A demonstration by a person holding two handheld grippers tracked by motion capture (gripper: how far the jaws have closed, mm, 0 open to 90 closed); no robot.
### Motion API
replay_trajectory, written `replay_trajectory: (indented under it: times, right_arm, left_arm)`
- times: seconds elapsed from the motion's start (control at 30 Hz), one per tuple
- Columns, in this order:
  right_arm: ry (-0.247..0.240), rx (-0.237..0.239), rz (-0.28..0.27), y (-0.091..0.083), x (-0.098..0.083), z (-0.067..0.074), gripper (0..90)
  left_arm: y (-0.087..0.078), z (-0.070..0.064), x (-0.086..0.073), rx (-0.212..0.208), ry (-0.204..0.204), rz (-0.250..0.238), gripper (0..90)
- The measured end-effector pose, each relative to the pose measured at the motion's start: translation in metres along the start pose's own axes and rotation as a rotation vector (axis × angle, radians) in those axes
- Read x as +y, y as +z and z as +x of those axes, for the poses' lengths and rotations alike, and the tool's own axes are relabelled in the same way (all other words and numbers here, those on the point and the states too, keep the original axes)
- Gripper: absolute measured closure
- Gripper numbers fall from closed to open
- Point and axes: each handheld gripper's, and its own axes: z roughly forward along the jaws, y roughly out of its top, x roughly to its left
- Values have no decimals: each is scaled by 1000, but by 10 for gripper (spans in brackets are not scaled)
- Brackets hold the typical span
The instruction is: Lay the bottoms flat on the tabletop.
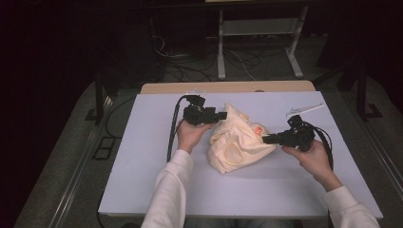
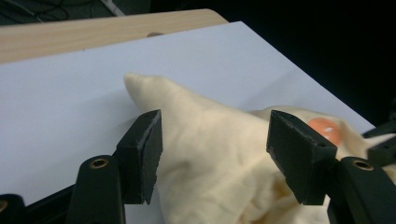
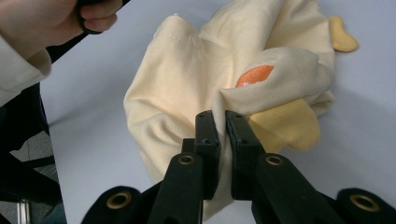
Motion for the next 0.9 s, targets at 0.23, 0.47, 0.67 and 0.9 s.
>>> replay_trajectory:
  times: [0.23, 0.47, 0.67, 0.9]
  right_arm:
    - [7, 1, -7, -1, -3, -3, 833]
    - [5, 4, -9, -2, -4, -3, 831]
    - [6, 6, -9, -2, -5, -6, 831]
    - [9, 5, -10, -2, -6, -6, 830]
  left_arm:
    - [16, 9, -7, 4, -24, 32, 350]
    - [26, 17, -12, -6, -48, 74, 352]
    - [31, 21, -21, -20, -57, 115, 356]
    - [46, 23, -36, -56, -77, 189, 419]
